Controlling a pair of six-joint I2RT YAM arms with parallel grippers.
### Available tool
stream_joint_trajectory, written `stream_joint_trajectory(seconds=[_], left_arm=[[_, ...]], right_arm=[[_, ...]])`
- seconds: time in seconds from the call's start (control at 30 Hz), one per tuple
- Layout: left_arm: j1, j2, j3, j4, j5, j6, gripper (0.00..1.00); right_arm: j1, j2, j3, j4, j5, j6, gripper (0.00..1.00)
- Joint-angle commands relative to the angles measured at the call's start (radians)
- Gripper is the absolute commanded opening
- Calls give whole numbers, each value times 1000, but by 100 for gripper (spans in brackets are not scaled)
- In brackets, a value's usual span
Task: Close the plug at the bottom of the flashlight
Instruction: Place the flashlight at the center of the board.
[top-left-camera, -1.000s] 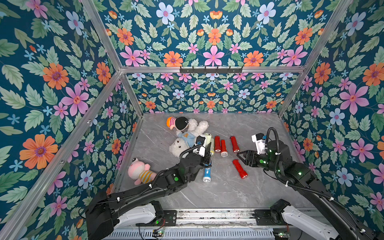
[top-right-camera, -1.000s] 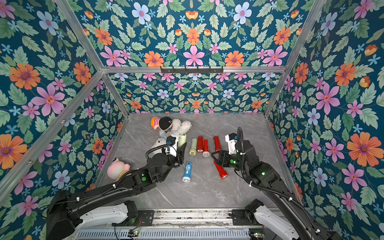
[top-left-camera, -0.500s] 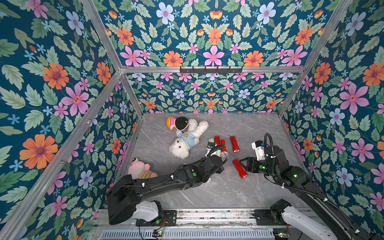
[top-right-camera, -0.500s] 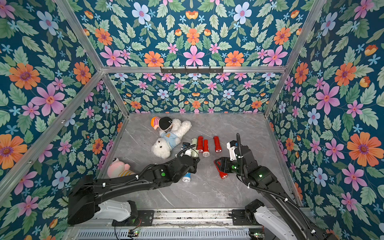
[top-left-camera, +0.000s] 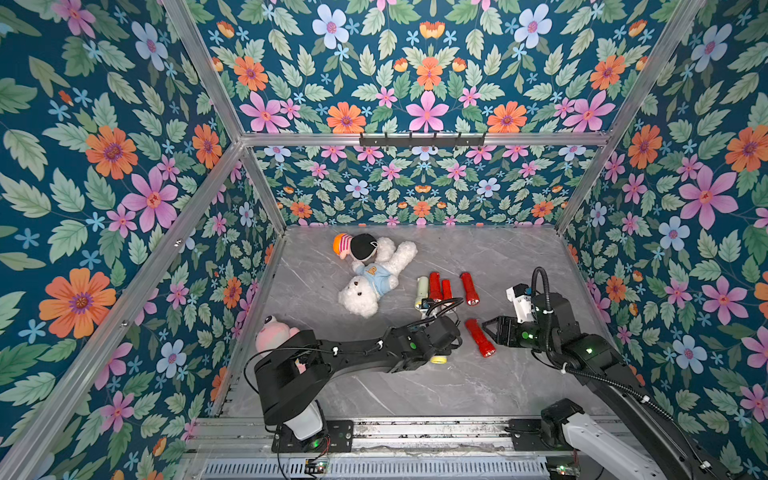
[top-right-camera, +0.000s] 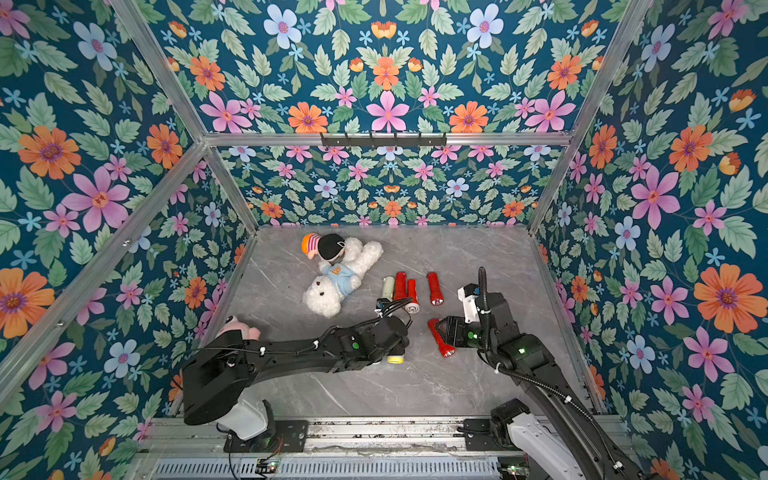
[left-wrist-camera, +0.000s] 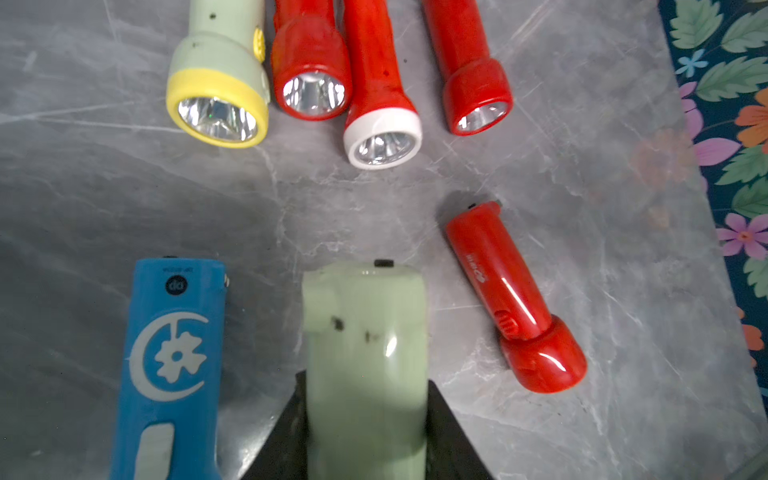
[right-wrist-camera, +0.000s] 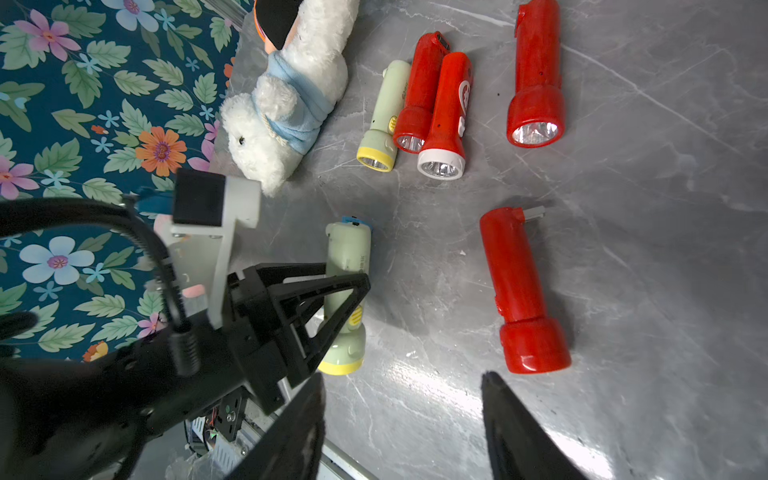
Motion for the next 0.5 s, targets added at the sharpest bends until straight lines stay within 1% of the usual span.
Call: stream_joint_trajectory(seconds=[0.0,0.17,0.47], left_arm=[[21,15,-24,72,29,-45,0],[52,42,-42,104,68,-48,0],[65,91,-28,108,105,-41,0]], right_arm=[[-10,1,0,-6,-40,-28,61],[-18,8,-1,-5,-50,-42,61],[-29,38,-15,24,-86,-38,61]])
